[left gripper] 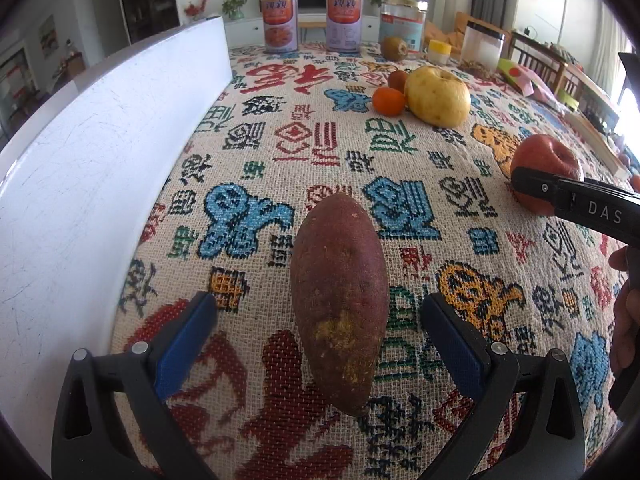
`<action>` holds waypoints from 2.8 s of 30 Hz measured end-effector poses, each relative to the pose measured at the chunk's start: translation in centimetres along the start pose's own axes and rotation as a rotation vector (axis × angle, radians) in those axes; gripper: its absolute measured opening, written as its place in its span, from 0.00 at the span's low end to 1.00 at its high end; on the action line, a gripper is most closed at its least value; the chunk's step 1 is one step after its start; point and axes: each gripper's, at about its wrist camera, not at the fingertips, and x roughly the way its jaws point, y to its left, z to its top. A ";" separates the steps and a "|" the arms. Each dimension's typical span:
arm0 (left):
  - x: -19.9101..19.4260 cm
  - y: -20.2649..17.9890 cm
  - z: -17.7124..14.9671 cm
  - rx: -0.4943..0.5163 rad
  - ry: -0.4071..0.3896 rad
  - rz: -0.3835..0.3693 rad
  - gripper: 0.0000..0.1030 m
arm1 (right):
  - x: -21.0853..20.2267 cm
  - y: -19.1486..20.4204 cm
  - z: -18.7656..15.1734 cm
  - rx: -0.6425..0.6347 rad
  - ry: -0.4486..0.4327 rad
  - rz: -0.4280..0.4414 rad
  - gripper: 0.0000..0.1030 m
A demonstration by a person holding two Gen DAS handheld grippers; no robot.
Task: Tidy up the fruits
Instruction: 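Grasp the red apple with the right tool while left tool holds the sweet potato, then lift the red apple with the right tool while left tool holds the sweet potato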
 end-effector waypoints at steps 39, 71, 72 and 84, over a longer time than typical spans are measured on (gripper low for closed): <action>0.0 0.0 0.0 -0.001 -0.001 0.001 1.00 | -3.8 -1.2 -8.0 0.029 0.037 -0.066 1.00; 0.0 -0.1 0.0 -0.001 -0.001 0.001 1.00 | -3.9 -1.2 -8.1 0.029 0.037 -0.065 1.00; 0.0 -0.1 0.0 -0.002 -0.001 0.001 1.00 | -3.9 -1.2 -8.1 0.029 0.037 -0.065 1.00; 0.0 -0.1 0.0 -0.002 -0.001 0.001 1.00 | -3.9 -1.2 -8.1 0.029 0.037 -0.065 1.00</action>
